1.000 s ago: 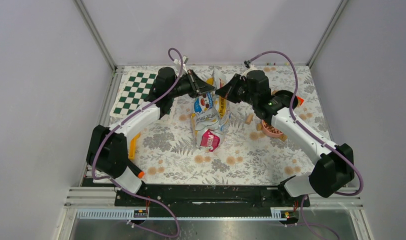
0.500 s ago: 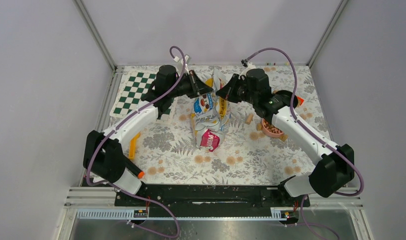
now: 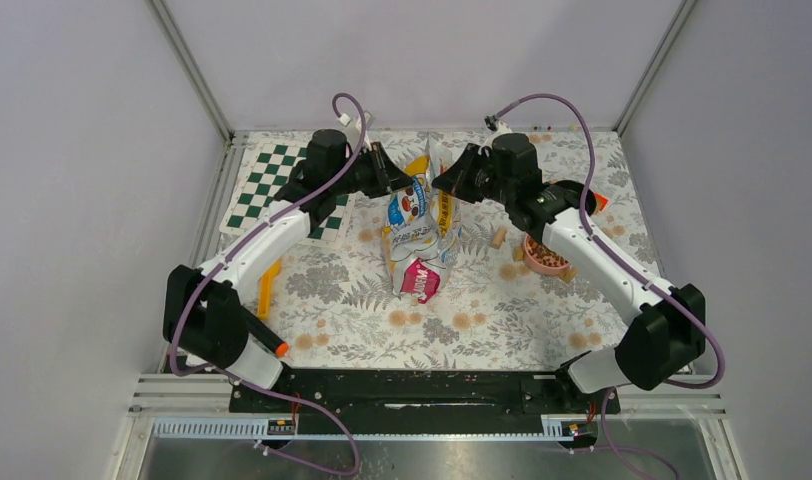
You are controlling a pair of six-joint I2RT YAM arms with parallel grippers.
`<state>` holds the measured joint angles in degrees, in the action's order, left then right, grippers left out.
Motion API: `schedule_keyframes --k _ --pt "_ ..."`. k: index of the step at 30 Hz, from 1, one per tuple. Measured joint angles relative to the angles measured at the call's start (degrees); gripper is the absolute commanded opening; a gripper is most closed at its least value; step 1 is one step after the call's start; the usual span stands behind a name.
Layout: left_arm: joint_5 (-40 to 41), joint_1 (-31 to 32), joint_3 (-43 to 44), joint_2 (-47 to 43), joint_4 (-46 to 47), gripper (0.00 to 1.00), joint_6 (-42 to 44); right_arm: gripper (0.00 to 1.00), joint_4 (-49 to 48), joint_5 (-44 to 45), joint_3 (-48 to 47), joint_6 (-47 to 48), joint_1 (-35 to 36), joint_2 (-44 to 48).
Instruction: Serve the pet food
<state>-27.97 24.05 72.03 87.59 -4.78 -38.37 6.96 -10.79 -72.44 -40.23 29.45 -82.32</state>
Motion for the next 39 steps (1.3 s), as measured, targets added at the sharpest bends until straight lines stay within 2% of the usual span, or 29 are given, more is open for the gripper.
schedule_keyframes --k 2,4,6,11,23,28,31,39 --pt "-0.6 0.0 0.0 0.0 0.5 0.29 -0.3 0.14 0.0 -0.5 -0.3 -0.4 0.0 -0.4" --pt "-1.1 0.0 0.0 0.0 1.3 0.34 -1.0 0.1 0.0 -0.8 -0.5 -0.7 0.0 -0.7" --pt "-1.4 0.0 -0.1 -0.2 2.6 0.38 -1.6 0.0 0.0 -0.9 -0.5 -0.8 0.0 -0.7" --pt "-2.2 0.0 -0.7 -0.7 7.1 0.43 -3.9 0.0 -0.4 -1.3 -0.5 -1.8 0.0 -0.8" --pt "-5.1 0.1 -0.8 1.1 11.8 0.4 -7.1 0.0 -5.5 -6.5 1.5 -4.7 -1.1 -1.4" --pt "-5.4 0.2 -0.8 3.2 10.8 0.28 -7.2 0.0 -7.0 -8.0 2.0 -5.8 -1.5 -1.9" --pt "-6.0 0.3 -0.4 3.3 10.8 0.18 -7.1 0.0 -7.7 -8.6 2.3 -6.3 -1.5 -2.3" --pt "-6.4 0.6 1.1 4.1 10.6 0.21 -7.1 0.0 -8.2 -9.9 2.4 -6.2 -1.9 -2.3"
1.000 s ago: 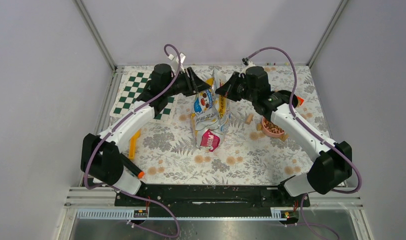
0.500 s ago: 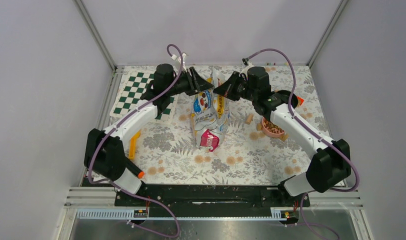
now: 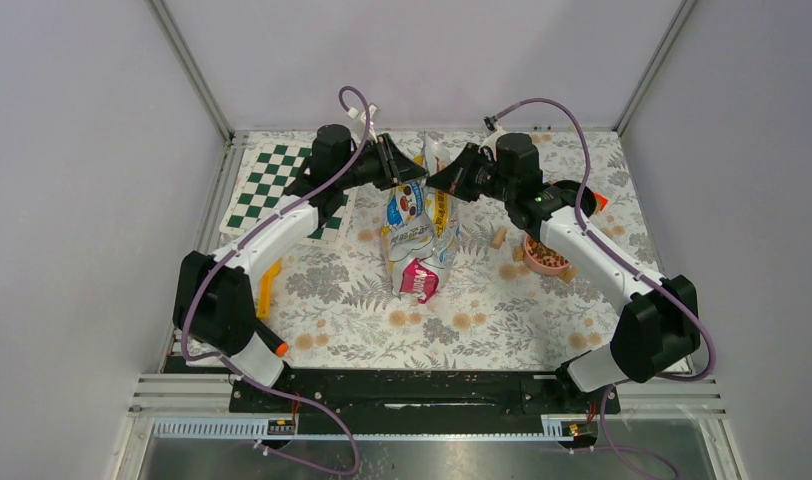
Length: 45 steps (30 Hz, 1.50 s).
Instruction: Serve the pet food
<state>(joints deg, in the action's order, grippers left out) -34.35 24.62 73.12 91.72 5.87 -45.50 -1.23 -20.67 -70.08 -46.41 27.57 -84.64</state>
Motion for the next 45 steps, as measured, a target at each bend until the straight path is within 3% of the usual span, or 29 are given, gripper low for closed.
schedule_keyframes --k 3,6,8,14,18,22,27,33,45 --pt "-0.2 0.0 0.4 0.6 0.0 0.18 0.0 0.0 0.0 -0.5 0.0 0.8 -0.2 0.0" --pt "-0.3 0.0 1.1 1.0 -0.2 0.0 -0.1 0.0 -0.1 -1.3 0.0 2.3 -0.4 -0.1" --pt "-0.5 0.0 1.7 1.4 -0.3 0.0 -0.2 0.0 -0.1 -1.4 0.0 3.3 -0.4 -0.1" --pt "-0.5 0.1 2.3 1.6 -1.7 0.0 0.1 0.31 0.7 -1.4 -0.2 5.6 -0.4 -0.1" --pt "-0.4 0.1 2.6 1.6 -2.4 0.0 0.6 0.36 1.9 -0.9 -0.2 6.2 -0.3 -0.1" --pt "-0.4 0.1 2.7 1.5 -2.8 0.0 0.7 0.34 2.6 0.0 -0.3 6.1 -0.3 -0.1" --pt "0.0 0.1 2.7 1.3 -3.3 0.0 1.0 0.24 2.7 0.3 -0.5 5.4 -0.2 -0.1" --pt "0.3 0.2 2.7 1.2 -3.6 0.0 1.6 0.0 2.6 0.3 -0.7 3.9 -0.2 -0.1" --pt "1.7 0.3 2.7 0.6 -5.0 0.0 2.4 0.0 3.8 1.0 -1.2 4.0 -0.1 -0.1"
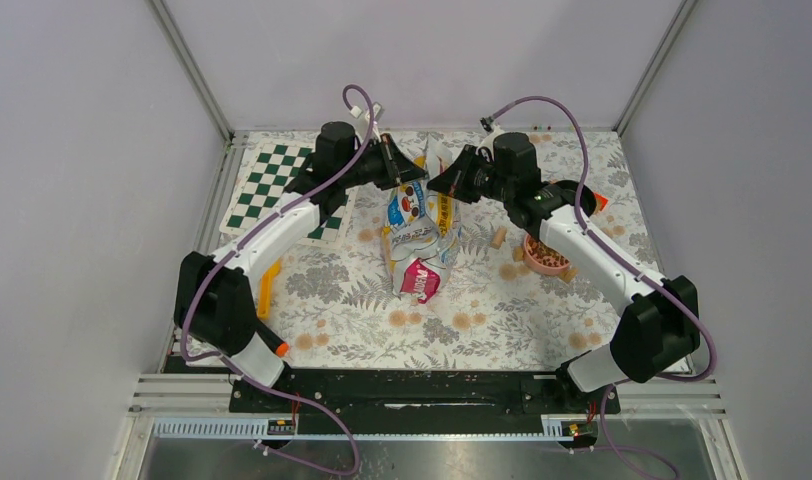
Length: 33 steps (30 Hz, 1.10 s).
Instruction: Serve the pet food
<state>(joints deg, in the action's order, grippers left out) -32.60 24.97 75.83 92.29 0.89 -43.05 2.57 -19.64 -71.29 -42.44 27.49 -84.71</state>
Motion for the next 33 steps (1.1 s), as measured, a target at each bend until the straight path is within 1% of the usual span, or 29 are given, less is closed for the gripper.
schedule_keyframes --k 7,13,17,18,20,21,23,29,33 --pt "3.1 0.7 0.0 -0.9 -2.4 0.0 1.9 0.0 4.2 3.4 -2.2 2.4 0.9 0.0" --pt "6.0 0.3 0.0 -2.0 -5.3 0.0 4.0 0.0 9.6 9.3 -2.9 5.6 0.1 0.2" --pt "6.3 0.2 0.0 -2.0 -5.8 0.0 4.3 0.0 11.4 10.0 -3.1 6.9 0.0 0.1" --pt "6.3 0.2 0.0 -2.0 -5.8 0.0 4.3 0.06 11.4 9.7 -3.1 7.2 0.0 0.1" --pt "6.1 0.2 0.1 -2.0 -5.8 0.0 4.2 0.23 11.1 8.6 -3.1 7.6 0.0 0.1" --pt "5.9 0.2 0.2 -2.0 -5.8 0.0 4.1 0.3 10.9 7.7 -3.1 7.6 0.0 0.1" --pt "5.6 0.2 0.2 -2.0 -5.7 0.0 3.6 0.4 10.1 5.3 -3.1 7.8 0.0 0.1" --pt "4.1 0.2 0.2 -2.0 -4.5 0.0 0.5 0.58 6.6 -1.4 -3.1 7.1 0.0 0.1" --pt "3.2 0.2 0.2 -2.0 -3.8 0.0 -1.6 0.61 4.4 -3.9 -3.1 6.3 0.0 0.1"
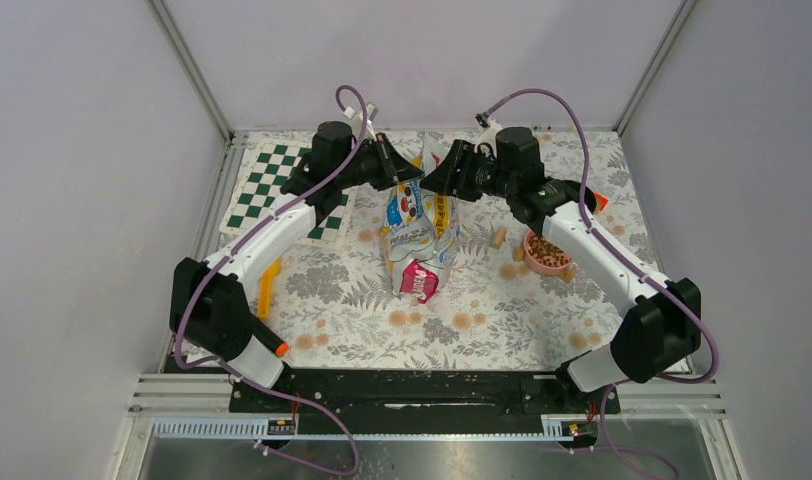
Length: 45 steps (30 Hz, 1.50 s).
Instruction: Serve the pet food
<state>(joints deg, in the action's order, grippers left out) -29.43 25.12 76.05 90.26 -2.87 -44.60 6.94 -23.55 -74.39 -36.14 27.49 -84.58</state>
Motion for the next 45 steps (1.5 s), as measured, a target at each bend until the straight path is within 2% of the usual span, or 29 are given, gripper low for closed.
schedule_keyframes --k 4,14,18,20,22,25,27,31,34,38,45 --pt "-0.4 -0.1 0.0 0.0 0.3 0.0 -1.2 0.59 0.2 -0.6 -0.2 -0.2 0.0 -0.1" --pt "-0.8 -0.1 0.0 0.0 0.5 0.0 -2.1 0.22 2.3 0.9 -2.0 0.4 0.5 -1.3" --pt "-0.9 -0.2 0.0 0.0 0.5 0.0 -2.4 0.18 3.9 3.1 -2.4 0.8 0.6 -1.4" --pt "-1.0 -0.2 0.0 0.0 0.5 0.0 -2.4 0.23 4.5 3.7 -2.4 0.9 0.6 -1.4" --pt "-1.0 -0.2 0.0 0.0 0.5 0.0 -2.4 0.39 4.7 4.2 -2.4 1.0 0.7 -1.4" --pt "-1.2 -0.2 0.0 0.0 0.6 0.0 -2.4 0.57 4.8 4.3 -2.6 1.2 0.7 -1.6" --pt "-1.4 -0.2 0.0 0.0 0.8 0.0 -2.5 0.62 4.2 3.7 -2.6 1.3 0.7 -1.5" --pt "-1.6 -0.2 0.0 0.0 0.9 0.0 -3.1 0.62 1.6 2.5 -2.1 0.6 0.7 -1.4" --pt "-1.9 -0.2 0.0 0.0 1.0 0.0 -3.5 0.54 0.9 2.4 -2.1 0.5 0.7 -1.4" --pt "-2.1 -0.2 0.0 0.0 1.0 0.0 -3.7 0.35 1.1 2.4 -2.3 0.4 0.7 -1.7" --pt "-2.3 -0.3 0.0 0.1 1.1 0.0 -3.9 0.18 1.5 2.6 -3.5 0.3 0.9 -2.6"
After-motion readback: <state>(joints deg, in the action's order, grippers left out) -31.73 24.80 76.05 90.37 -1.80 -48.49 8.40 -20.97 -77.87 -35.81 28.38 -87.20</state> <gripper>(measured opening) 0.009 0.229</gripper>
